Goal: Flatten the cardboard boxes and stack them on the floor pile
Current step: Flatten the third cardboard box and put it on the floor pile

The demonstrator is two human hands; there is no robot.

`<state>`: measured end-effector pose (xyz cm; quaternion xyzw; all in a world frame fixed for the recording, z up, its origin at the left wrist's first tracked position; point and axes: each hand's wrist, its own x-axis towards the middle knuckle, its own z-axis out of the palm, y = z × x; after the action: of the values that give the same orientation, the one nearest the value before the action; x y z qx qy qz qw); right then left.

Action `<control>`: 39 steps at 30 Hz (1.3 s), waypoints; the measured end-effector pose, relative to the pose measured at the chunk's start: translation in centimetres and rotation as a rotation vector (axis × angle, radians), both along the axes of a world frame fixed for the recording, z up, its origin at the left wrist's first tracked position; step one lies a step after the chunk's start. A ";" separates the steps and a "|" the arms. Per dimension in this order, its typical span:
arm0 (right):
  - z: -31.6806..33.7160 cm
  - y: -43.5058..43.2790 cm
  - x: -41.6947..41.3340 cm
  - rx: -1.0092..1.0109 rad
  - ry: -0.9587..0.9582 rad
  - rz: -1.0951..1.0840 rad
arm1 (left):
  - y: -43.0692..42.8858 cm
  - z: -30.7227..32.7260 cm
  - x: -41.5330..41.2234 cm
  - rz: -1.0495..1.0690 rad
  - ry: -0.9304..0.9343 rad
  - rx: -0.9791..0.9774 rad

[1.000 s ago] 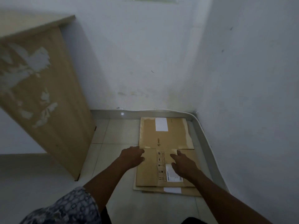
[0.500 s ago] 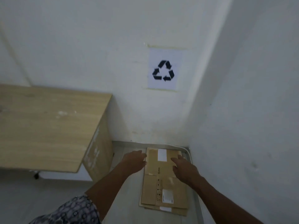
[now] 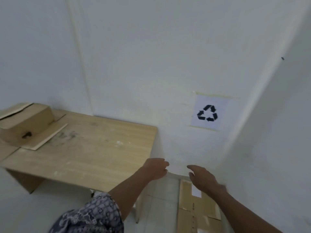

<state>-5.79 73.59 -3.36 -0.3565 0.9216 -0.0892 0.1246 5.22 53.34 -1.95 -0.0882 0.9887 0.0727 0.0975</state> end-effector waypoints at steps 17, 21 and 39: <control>-1.7 -36.5 12.7 -0.025 -0.039 0.181 | -36.4 -0.3 20.2 0.295 -0.067 -0.023; -1.6 -44.6 14.2 -0.004 -0.024 0.270 | -43.5 -0.7 23.5 0.392 -0.066 -0.007; -1.0 -76.8 16.7 -0.097 -0.098 0.491 | -73.9 1.5 31.2 0.666 -0.065 -0.105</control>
<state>10.88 -3.20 -4.39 -0.5704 0.7950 -0.1174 0.1698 36.39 -20.61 -0.45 -0.4135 0.9043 0.0467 0.0950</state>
